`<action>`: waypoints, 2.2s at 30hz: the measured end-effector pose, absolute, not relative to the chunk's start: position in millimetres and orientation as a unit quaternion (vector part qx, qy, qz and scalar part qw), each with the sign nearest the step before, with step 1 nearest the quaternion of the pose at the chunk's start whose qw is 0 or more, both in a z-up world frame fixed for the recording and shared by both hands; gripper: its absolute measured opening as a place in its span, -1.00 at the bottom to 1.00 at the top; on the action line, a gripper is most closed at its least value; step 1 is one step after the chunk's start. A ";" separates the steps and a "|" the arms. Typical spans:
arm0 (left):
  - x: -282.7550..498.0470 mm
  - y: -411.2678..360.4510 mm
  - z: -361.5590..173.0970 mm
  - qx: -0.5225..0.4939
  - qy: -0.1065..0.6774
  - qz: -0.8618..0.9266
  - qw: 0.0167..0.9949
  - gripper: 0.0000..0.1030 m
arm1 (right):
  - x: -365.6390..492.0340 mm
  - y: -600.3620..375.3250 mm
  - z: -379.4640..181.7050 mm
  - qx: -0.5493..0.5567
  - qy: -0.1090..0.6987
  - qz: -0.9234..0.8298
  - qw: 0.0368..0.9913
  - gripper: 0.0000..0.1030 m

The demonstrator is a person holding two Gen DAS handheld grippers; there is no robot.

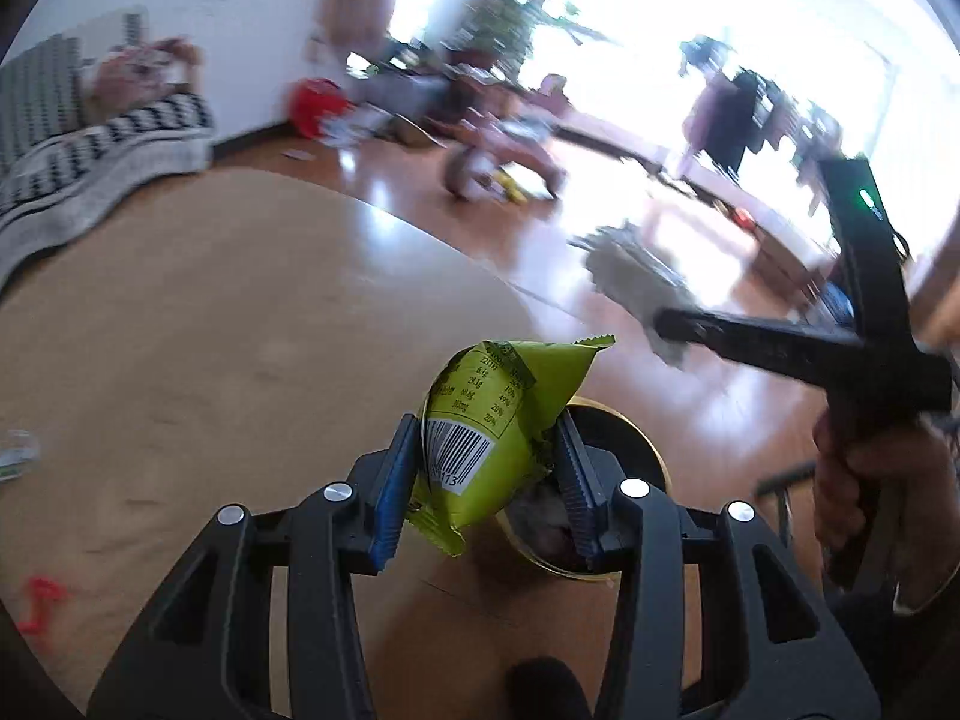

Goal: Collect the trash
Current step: 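Carry the tissue and snack bag to the bin and open both grippers, then move both open tools back over the table toward the remaining wrappers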

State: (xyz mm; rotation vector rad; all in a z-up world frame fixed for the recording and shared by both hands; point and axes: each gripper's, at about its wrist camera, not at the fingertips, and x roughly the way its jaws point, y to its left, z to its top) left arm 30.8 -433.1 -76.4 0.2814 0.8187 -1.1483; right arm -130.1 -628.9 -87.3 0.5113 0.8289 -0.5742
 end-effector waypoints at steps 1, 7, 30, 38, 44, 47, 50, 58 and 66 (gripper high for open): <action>24.2 -438.5 -82.0 0.134 0.378 -0.532 0.746 -0.15 | -141.1 -637.8 -97.4 0.249 0.405 -0.280 0.834 -0.83; -19.5 -475.7 -123.3 0.171 0.406 -0.564 0.698 -0.15 | -168.3 -664.9 -132.8 0.283 0.450 -0.298 0.793 -0.83; -4.1 -501.2 -135.4 0.147 0.418 -0.561 0.699 0.46 | -165.8 -668.2 -120.6 0.288 0.434 -0.305 0.797 0.22; 12.9 -471.4 -107.5 0.136 0.400 -0.539 0.729 0.60 | -141.4 -650.0 -107.6 0.275 0.429 -0.282 0.813 0.22; 52.1 -408.9 -71.4 0.110 0.383 -0.491 0.774 0.74 | -96.1 -609.3 -85.3 0.250 0.413 -0.243 0.841 0.35; 81.6 -360.8 -54.2 0.100 0.373 -0.446 0.807 0.77 | -64.7 -576.6 -72.5 0.235 0.402 -0.212 0.859 0.39; 112.2 -305.2 -42.9 0.089 0.369 -0.393 0.838 0.78 | -28.0 -534.7 -61.4 0.226 0.394 -0.167 0.875 0.42; 189.5 -122.8 -36.8 0.051 0.362 -0.228 0.902 0.80 | 71.6 -388.0 -46.4 0.158 0.401 -0.030 0.902 0.46; 221.7 -4.7 -62.2 0.033 0.382 -0.153 0.911 0.80 | 126.2 -275.2 -66.3 0.072 0.434 0.039 0.897 0.58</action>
